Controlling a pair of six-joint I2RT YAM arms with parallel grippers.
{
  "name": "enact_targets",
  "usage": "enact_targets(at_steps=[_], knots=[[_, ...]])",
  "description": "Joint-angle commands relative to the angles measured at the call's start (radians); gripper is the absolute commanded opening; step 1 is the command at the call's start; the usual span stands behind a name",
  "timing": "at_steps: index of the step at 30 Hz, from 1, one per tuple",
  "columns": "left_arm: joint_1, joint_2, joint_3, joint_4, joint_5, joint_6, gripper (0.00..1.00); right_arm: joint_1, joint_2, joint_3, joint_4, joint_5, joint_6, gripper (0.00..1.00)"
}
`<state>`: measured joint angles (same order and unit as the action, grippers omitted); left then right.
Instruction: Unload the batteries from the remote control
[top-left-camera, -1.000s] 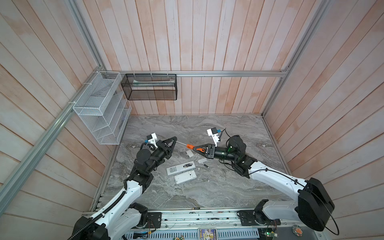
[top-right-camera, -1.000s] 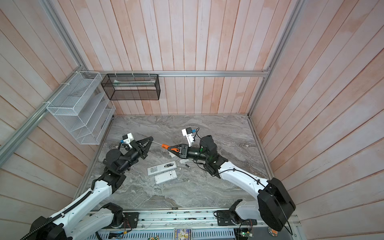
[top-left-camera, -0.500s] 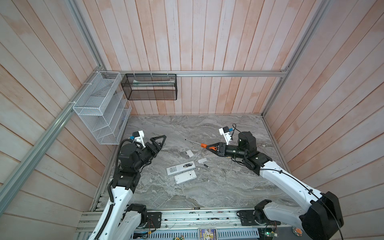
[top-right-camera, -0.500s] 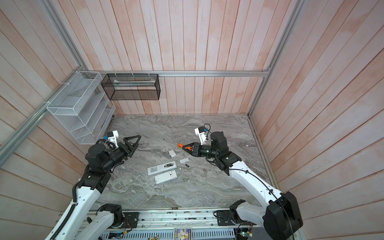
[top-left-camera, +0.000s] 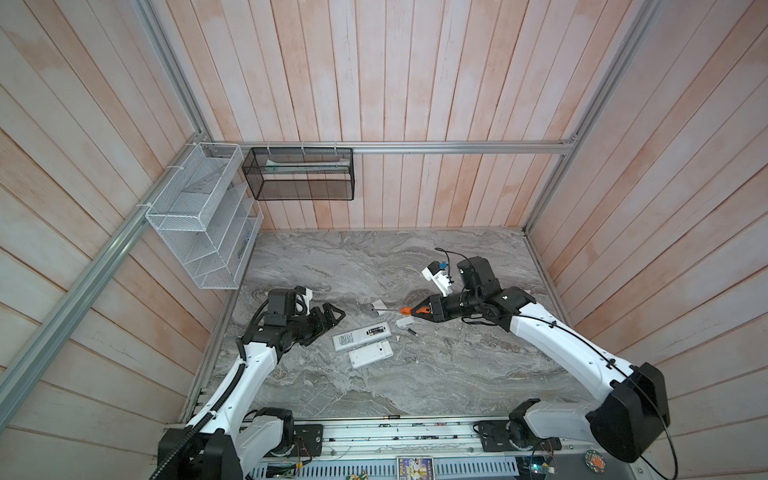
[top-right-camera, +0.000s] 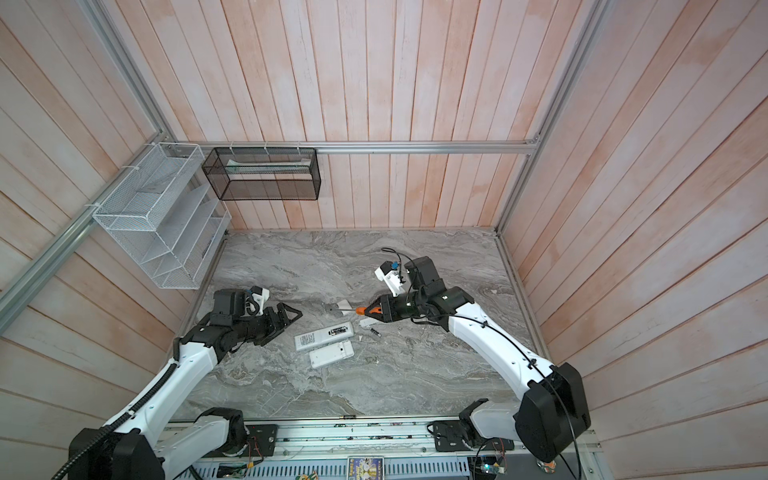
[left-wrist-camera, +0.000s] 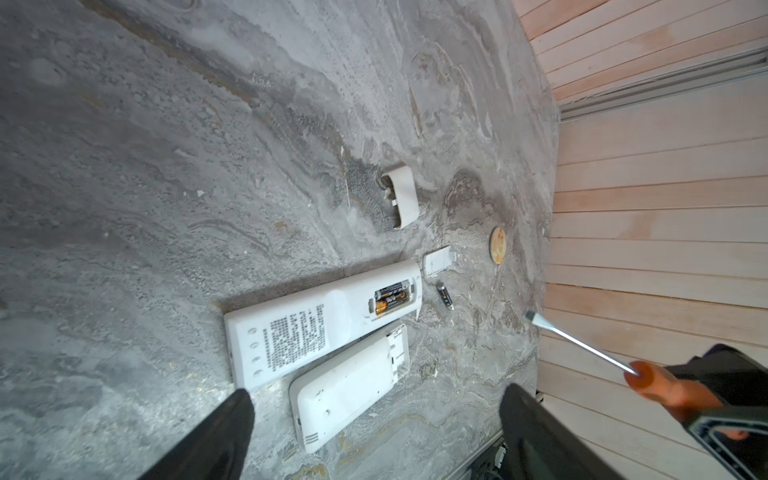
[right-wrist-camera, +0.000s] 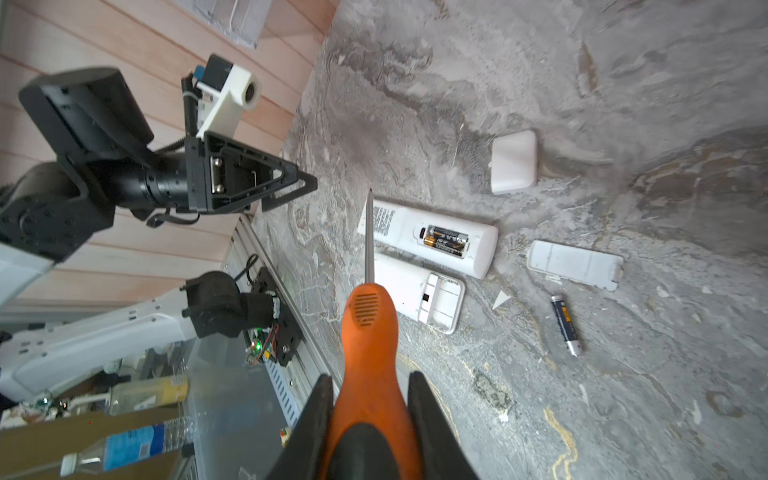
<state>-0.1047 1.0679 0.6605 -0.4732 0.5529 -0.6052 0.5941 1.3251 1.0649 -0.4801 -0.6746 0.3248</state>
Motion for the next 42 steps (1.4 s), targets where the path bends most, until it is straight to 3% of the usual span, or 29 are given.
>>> enact_targets(at_steps=[1, 8, 11, 14, 16, 20, 23, 27, 34, 42], knots=[[0.003, 0.011, -0.001, -0.001, 0.005, 0.059, 0.98, 0.075, 0.003, 0.039, -0.084, 0.017, -0.197, 0.01], [-0.001, 0.068, 0.071, -0.087, -0.031, 0.194, 1.00, 0.088, -0.041, -0.022, 0.000, 0.047, -0.271, 0.01], [-0.025, 0.112, 0.134, -0.156, -0.072, 0.290, 1.00, 0.084, -0.015, 0.016, -0.058, 0.093, -0.288, 0.00], [-0.038, 0.145, 0.152, -0.126, 0.010, 0.328, 1.00, 0.051, 0.033, 0.071, -0.130, 0.120, -0.288, 0.00], [-0.086, 0.174, 0.204, -0.125, -0.002, 0.369, 1.00, 0.023, 0.051, 0.094, -0.170, 0.106, -0.289, 0.00], [-0.234, 0.267, 0.391, -0.274, -0.121, 0.663, 1.00, -0.008, 0.025, 0.085, -0.172, 0.122, -0.276, 0.00], [-0.274, 0.322, 0.458, -0.407, -0.253, 0.918, 1.00, -0.031, -0.026, 0.054, -0.153, 0.127, -0.269, 0.00], [-0.291, 0.306, 0.359, -0.409, -0.430, 1.172, 1.00, -0.052, -0.100, 0.000, -0.117, 0.131, -0.279, 0.00], [-0.294, 0.284, 0.246, -0.324, -0.369, 1.336, 1.00, -0.054, -0.143, -0.048, -0.105, 0.116, -0.382, 0.00], [-0.311, 0.276, 0.136, -0.206, -0.443, 1.407, 0.94, -0.054, -0.165, -0.066, -0.063, 0.064, -0.369, 0.00]])
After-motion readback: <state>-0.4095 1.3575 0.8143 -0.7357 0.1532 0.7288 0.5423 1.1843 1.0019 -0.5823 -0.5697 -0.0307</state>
